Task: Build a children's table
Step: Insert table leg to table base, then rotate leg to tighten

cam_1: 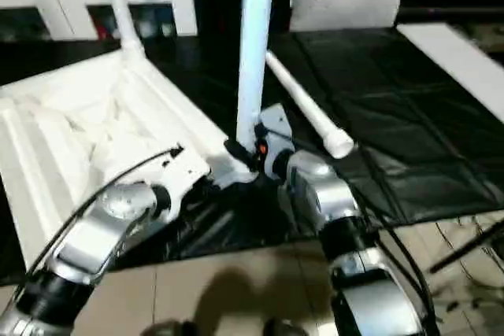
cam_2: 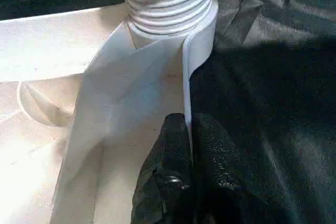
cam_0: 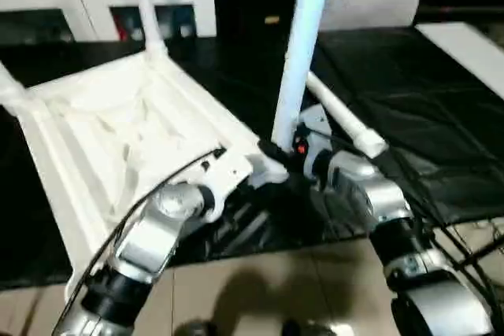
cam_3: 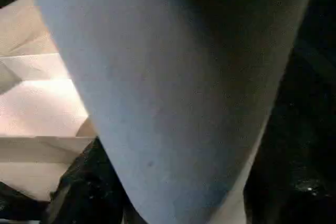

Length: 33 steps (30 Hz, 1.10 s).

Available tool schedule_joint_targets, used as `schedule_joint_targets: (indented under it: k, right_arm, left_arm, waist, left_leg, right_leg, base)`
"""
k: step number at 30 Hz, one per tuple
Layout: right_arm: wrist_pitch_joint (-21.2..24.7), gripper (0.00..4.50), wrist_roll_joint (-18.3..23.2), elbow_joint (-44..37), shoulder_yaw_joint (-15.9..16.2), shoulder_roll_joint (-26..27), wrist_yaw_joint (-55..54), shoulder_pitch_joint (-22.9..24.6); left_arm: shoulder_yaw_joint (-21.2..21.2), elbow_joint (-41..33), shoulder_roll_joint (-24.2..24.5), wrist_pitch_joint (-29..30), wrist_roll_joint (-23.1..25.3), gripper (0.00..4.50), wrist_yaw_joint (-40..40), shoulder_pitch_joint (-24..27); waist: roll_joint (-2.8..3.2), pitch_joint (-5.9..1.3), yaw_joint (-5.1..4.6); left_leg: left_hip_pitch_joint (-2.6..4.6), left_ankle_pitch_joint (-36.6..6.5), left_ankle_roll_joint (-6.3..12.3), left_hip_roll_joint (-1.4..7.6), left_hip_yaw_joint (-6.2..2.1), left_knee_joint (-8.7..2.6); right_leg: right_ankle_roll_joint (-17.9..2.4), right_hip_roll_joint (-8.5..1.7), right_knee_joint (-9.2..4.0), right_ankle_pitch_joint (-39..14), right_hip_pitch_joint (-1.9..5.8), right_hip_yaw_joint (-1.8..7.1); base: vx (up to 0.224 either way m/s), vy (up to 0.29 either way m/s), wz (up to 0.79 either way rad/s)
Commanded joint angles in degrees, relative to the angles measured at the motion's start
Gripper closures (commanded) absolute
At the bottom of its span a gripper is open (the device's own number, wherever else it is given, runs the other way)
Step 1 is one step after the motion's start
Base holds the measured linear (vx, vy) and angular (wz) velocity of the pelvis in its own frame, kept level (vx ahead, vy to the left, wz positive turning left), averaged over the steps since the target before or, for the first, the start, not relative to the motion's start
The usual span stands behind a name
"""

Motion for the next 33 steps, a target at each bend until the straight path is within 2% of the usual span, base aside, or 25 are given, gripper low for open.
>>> schedule_joint_targets:
  k: [1,2,4,5,6,7,8,9,11,12,13,14,15,16,17,18,19,20,24,25,27,29,31,32,33]
  right_arm:
    - [-0.7,1.26,-1.9,2.0,-0.9,-2.6,0.2,3.1]
    - [-1.0,1.15,-1.8,1.7,-0.9,-2.8,0.5,3.4]
    - [-1.7,1.06,-0.8,-0.5,-1.3,-3.6,2.8,4.8]
    - [-2.6,0.94,0.0,-3.1,-1.4,-4.6,5.3,6.5]
    - [-3.1,0.84,0.2,-4.2,-1.3,-5.1,6.4,7.2]
    - [-3.4,0.84,0.3,-5.2,-1.1,-5.7,7.3,7.9]
    - [-3.9,0.73,0.4,-7.4,-0.8,-7.2,8.9,9.3]
    - [-4.0,0.64,0.4,-7.7,-0.7,-7.4,9.1,9.6]
    - [-5.0,0.49,0.6,-9.3,-1.2,-8.7,9.5,10.7]
    - [-5.1,0.29,1.1,-10.2,-1.8,-9.2,9.6,11.2]
    - [-5.1,0.2,1.5,-10.8,-2.2,-9.4,9.7,11.5]
    - [-5.0,0.2,2.0,-11.6,-2.8,-9.8,9.9,11.9]
    - [-5.0,0.05,2.4,-13.0,-3.2,-10.6,10.8,12.7]
    - [-5.0,0.05,2.4,-14.1,-3.3,-11.7,11.9,13.5]
    - [-5.2,0.05,2.3,-14.9,-3.3,-12.6,12.8,14.1]
    - [-5.5,0.05,2.1,-15.4,-3.3,-13.5,13.5,14.5]
    - [-6.1,0.05,1.9,-15.9,-3.2,-14.6,14.5,15.0]
    - [-6.4,0.05,2.1,-16.1,-3.4,-15.3,15.2,15.1]
    - [-5.6,0.05,3.2,-18.4,-3.3,-18.2,19.5,14.8]
    - [-5.7,0.05,2.9,-19.3,-2.7,-19.0,21.0,14.7]
    - [-5.8,0.05,2.5,-19.4,-2.2,-19.3,21.7,14.5]
    - [-5.9,0.05,2.1,-20.0,-0.7,-20.2,23.8,14.3]
    - [-5.7,0.05,2.5,-20.7,0.4,-20.7,25.7,14.2]
    - [-5.3,0.05,2.9,-20.7,1.4,-20.7,27.5,13.9]
    - [-5.2,0.05,3.0,-20.7,1.6,-20.6,28.0,13.8]
  left_arm:
    - [0.7,1.2,0.9,-2.6,-0.4,4.5,-0.3,-1.7]
    - [0.8,1.6,1.0,-2.8,-0.5,4.5,-0.3,-1.8]
    - [1.1,3.4,1.9,-4.3,-0.3,4.5,-0.4,-2.3]
    - [1.4,4.9,2.5,-5.5,-0.4,4.5,-0.8,-2.8]
    - [1.5,5.6,2.8,-6.1,-0.5,4.5,-0.9,-3.0]
    - [1.6,6.2,3.0,-6.6,-0.5,4.5,-1.1,-3.3]
    - [1.6,7.4,3.5,-8.0,-0.6,4.5,-1.8,-3.8]
    - [1.6,7.6,3.6,-8.2,-0.6,4.5,-2.0,-3.9]
    - [0.9,9.5,4.3,-10.0,-0.4,4.5,-2.8,-4.5]
    - [0.3,10.3,4.9,-12.1,-0.5,4.5,-3.9,-4.5]
    - [-0.1,10.8,5.2,-13.5,-0.5,4.5,-4.6,-4.6]
    - [-0.4,11.2,5.6,-14.2,-0.8,4.5,-5.5,-4.5]
    - [-1.3,12.4,6.4,-16.5,-0.5,4.5,-6.5,-4.6]
    - [-1.8,13.6,7.1,-17.6,-0.4,4.5,-7.4,-4.7]
    - [-2.1,14.5,7.5,-18.9,-0.3,4.5,-8.1,-4.9]
    - [-2.3,15.4,7.8,-20.5,-0.5,4.5,-9.0,-5.0]
    - [-2.4,16.4,8.1,-23.1,-0.8,4.5,-10.3,-5.2]
    - [-2.6,16.9,8.4,-23.9,-1.0,4.5,-11.7,-5.4]
    - [-3.8,17.8,9.9,-28.6,-2.0,4.5,-17.1,-5.7]
    - [-4.2,18.0,10.2,-30.2,-2.4,4.5,-18.9,-5.9]
    - [-4.3,18.0,10.3,-30.4,-2.7,4.5,-19.5,-5.9]
    - [-5.0,17.8,10.7,-31.8,-3.1,4.5,-21.4,-6.1]
    - [-5.7,18.2,11.0,-33.4,-3.3,4.5,-23.2,-6.2]
    - [-6.1,18.5,11.0,-34.6,-3.4,4.5,-24.6,-6.3]
    - [-6.2,18.6,11.0,-34.8,-3.4,4.5,-24.9,-6.4]
  waist:
    - [0.7,-3.53,0.18]
    - [0.59,-3.7,0.43]
    - [0.39,-3.89,0.85]
    - [0.36,-3.92,1.11]
    - [0.63,-4.0,1.27]
    - [0.45,-4.15,1.35]
    - [0.64,-4.32,1.62]
    - [0.48,-4.45,1.66]
    - [0.08,-5.08,1.7]
    - [-0.15,-5.24,1.68]
    - [-0.03,-5.58,1.83]
    - [-0.07,-5.57,1.75]
    - [-0.02,-5.1,1.98]
    - [0.06,-5.04,2.12]
    - [0.2,-4.68,2.32]
    - [0.27,-4.55,2.5]
    - [0.28,-4.35,2.71]
    - [0.44,-4.4,2.86]
    - [0.48,-4.03,2.77]
    - [0.28,-4.26,2.87]
    - [0.31,-4.51,3.05]
    - [0.4,-4.75,3.38]
    - [0.37,-5.06,3.85]
    - [0.13,-5.21,4.07]
    - [0.22,-5.25,4.23]
  left_leg:
    - [0.76,-24.3,-0.59,5.78,-3.25,-5.16]
    - [0.98,-23.8,-0.85,5.64,-2.73,-5.12]
    - [0.77,-21.3,0.02,5.45,-1.98,-4.91]
    - [0.31,-20.0,0.71,5.35,-1.78,-4.72]
    - [0.5,-19.6,0.97,5.28,-1.55,-4.64]
    - [0.54,-18.7,1.13,5.22,-1.41,-4.48]
    - [0.11,-15.9,1.97,5.05,-1.37,-4.28]
    - [-0.09,-14.2,2.45,5.02,-1.28,-4.14]
    - [-0.66,-6.5,5.32,4.67,-1.11,-3.24]
    - [-1.01,-4.5,6.3,4.46,-1.1,-2.95]
    - [-1.14,-0.7,9.21,4.43,-0.98,-2.42]
    - [-1.24,-0.2,9.87,4.37,-0.93,-2.28]
    - [-1.26,-2.1,10.59,4.28,-0.78,-2.26]
    - [-1.02,-3.7,10.26,4.42,-0.71,-2.3]
    - [-0.86,-6.4,9.24,4.63,-0.71,-2.6]
    - [-0.69,-7.9,8.59,4.64,-0.69,-2.69]
    - [-0.41,-10.5,6.85,4.69,-0.72,-2.93]
    - [-0.19,-12.0,5.4,4.85,-0.84,-3.08]
    - [0.35,-16.8,3.17,4.91,-1.11,-3.54]
    - [0.31,-16.4,3.13,4.92,-1.13,-3.52]
    - [0.23,-14.4,3.49,5.02,-1.03,-3.47]
    - [0.12,-12.4,3.98,5.12,-0.95,-3.3]
    - [0.04,-10.0,5.0,4.93,-0.73,-2.97]
    - [0.01,-8.7,5.54,5.11,-0.68,-2.9]
    - [0.01,-8.2,5.87,5.07,-0.68,-2.79]
  right_leg:
    - [-4.3,-5.65,-5.06,-23.2,1.46,4.71]
    - [-7.0,-5.65,-4.44,-17.4,1.17,5.26]
    - [-9.8,-5.84,-3.91,-14.5,1.27,5.8]
    - [-9.9,-5.88,-3.81,-15.0,1.45,5.94]
    - [-9.9,-5.57,-3.87,-15.2,1.23,6.04]
    - [-10.0,-5.59,-3.72,-14.2,1.23,6.16]
    - [-10.6,-5.71,-3.36,-11.4,1.69,6.28]
    - [-10.9,-5.75,-3.18,-9.9,1.89,6.31]
    - [-13.3,-5.71,-1.8,-1.1,2.33,6.3]
    - [-13.7,-5.67,-1.4,1.2,2.51,6.29]
    - [-14.9,-5.6,-0.77,5.9,2.34,6.16]
    - [-15.2,-5.54,-0.62,6.4,2.3,6.11]
    - [-14.7,-5.54,-1.39,2.8,2.05,6.04]
    - [-14.3,-5.55,-1.61,0.2,1.95,6.05]
    - [-12.8,-5.44,-2.26,-5.9,1.87,5.96]
    - [-11.8,-5.3,-2.69,-9.2,1.71,5.92]
    - [-10.2,-5.26,-3.27,-14.5,1.58,5.91]
    - [-8.9,-5.32,-3.45,-17.3,1.51,6.01]
    - [-7.8,-5.35,-4.04,-22.2,1.33,6.01]
    - [-7.5,-5.5,-3.93,-21.8,1.52,6.21]
    - [-8.3,-5.38,-3.43,-18.9,1.47,6.36]
    - [-10.1,-5.36,-2.87,-14.7,1.58,6.42]
    - [-11.1,-5.3,-2.45,-10.9,1.69,6.4]
    - [-11.7,-5.32,-2.08,-9.1,1.76,6.43]
    - [-11.9,-5.32,-2.0,-8.5,1.76,6.39]
  base:
    - [0.0,0.0,0.0]
    - [0.0,0.0,0.0]
    - [0.0,0.0,0.0]
    - [0.051,0.004,0.03]
    - [0.051,0.004,0.03]
    - [0.059,-0.012,0.03]
    - [0.066,-0.025,0.02]
    - [0.066,-0.025,0.02]
    - [0.032,-0.015,-0.01]
    - [0.0,0.0,0.0]
    - [0.0,0.0,0.0]
    - [0.0,0.0,0.0]
    - [0.0,0.0,0.0]
    - [0.0,0.0,0.0]
    - [0.0,0.0,0.0]
    - [0.0,0.0,0.0]
    - [0.0,0.0,0.0]
    - [0.0,0.0,0.0]
    - [0.0,0.0,0.0]
    - [0.0,0.0,0.0]
    - [0.0,0.0,0.0]
    - [0.0,0.0,0.0]
    - [0.0,0.0,0.0]
    - [0.0,0.0,0.0]
    - [0.0,0.0,0.0]
